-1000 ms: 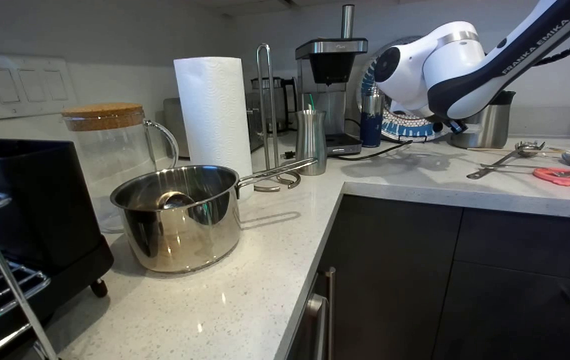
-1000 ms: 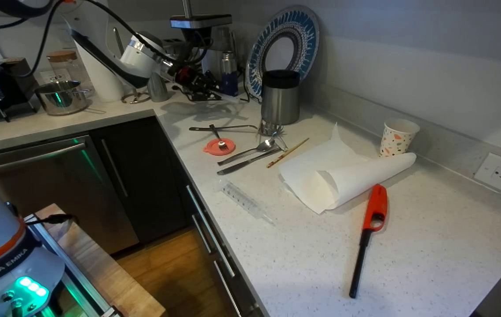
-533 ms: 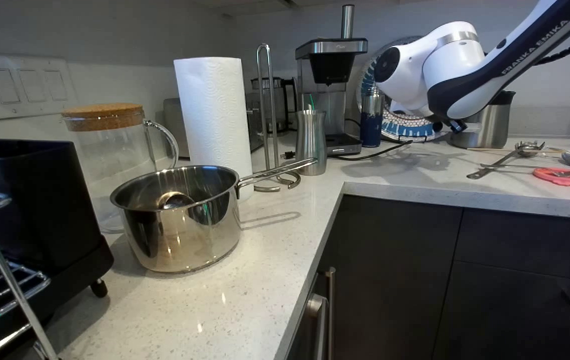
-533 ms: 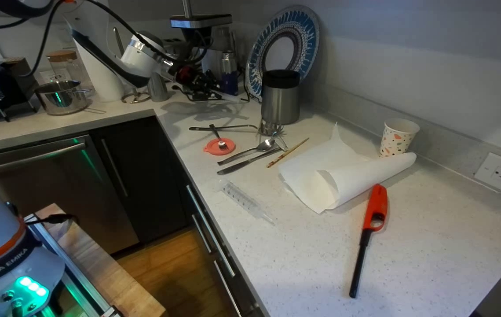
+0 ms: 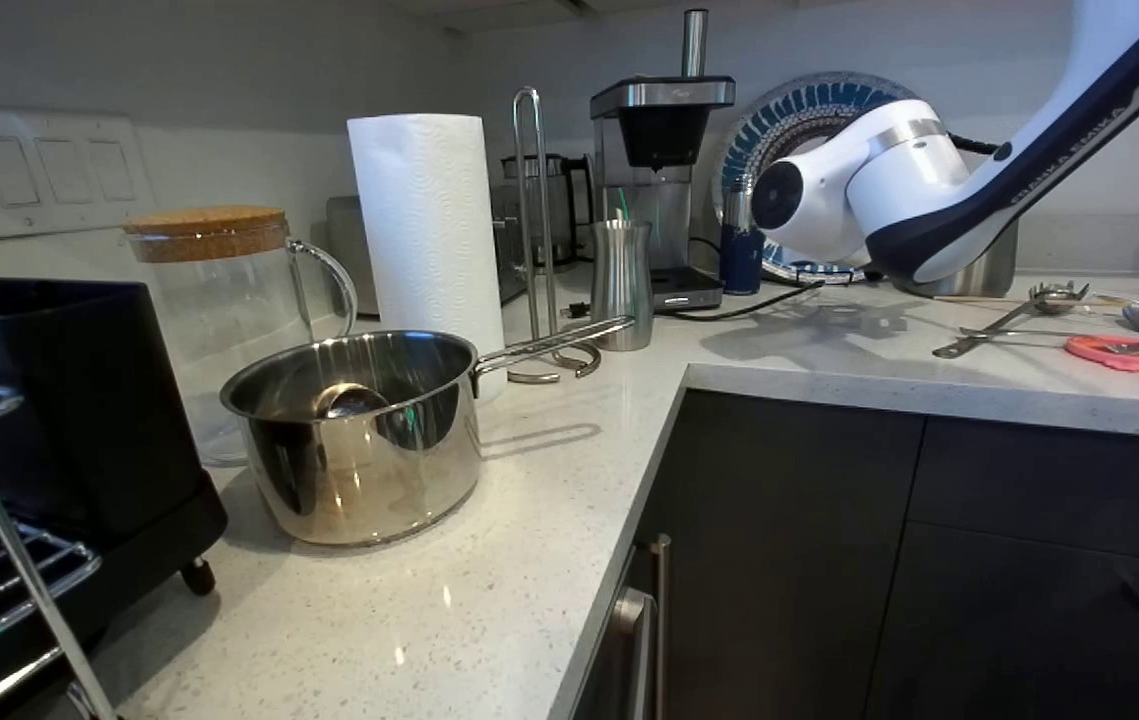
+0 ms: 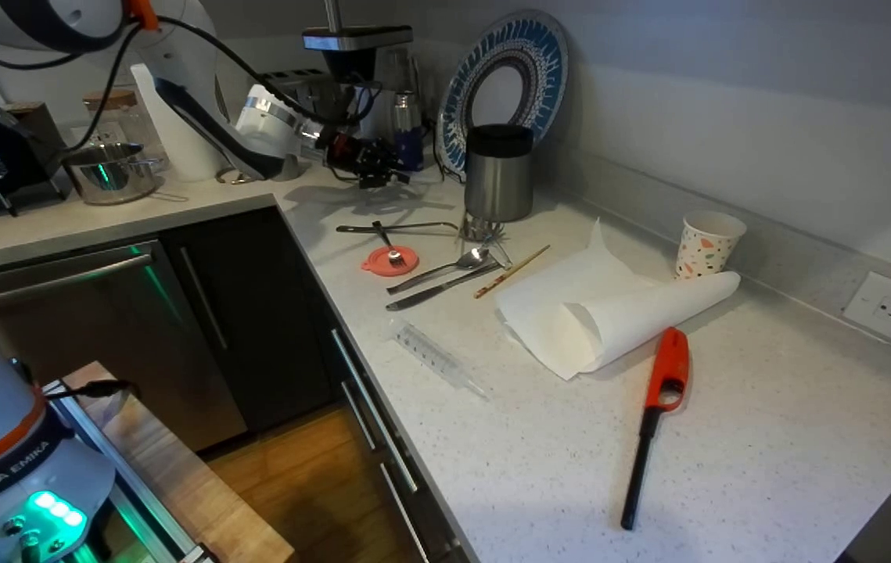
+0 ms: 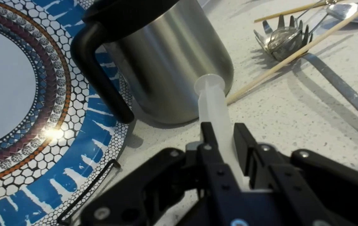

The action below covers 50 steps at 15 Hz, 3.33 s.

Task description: Pick up the clear cylindrical object with a black lid and lay it on the kitchen counter

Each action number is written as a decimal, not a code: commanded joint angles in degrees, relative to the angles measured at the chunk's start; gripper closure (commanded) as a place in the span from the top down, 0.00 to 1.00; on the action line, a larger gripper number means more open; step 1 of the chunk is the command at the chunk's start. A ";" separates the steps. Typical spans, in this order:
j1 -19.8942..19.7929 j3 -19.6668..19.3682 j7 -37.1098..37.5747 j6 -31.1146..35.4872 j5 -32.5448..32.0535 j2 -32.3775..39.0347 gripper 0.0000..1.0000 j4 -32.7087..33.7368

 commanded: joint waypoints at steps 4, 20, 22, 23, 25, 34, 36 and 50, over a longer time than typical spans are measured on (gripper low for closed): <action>-0.13 -1.94 -3.73 0.99 -3.94 6.57 0.05 4.59; -0.97 -0.42 -15.78 0.32 6.76 4.24 0.76 4.82; -1.87 1.32 -21.07 -1.17 14.62 0.67 0.90 3.21; -2.32 2.02 -23.34 -1.37 18.09 -1.33 0.99 2.33; -2.86 3.03 -25.91 -3.03 25.82 -5.23 1.00 1.20; -7.03 1.59 -35.45 -5.49 59.99 -27.76 1.00 -9.88; -7.49 -0.18 -33.37 -5.65 65.20 -33.28 1.00 -13.54; -7.51 -10.71 -13.29 1.66 71.91 -64.11 1.00 -30.38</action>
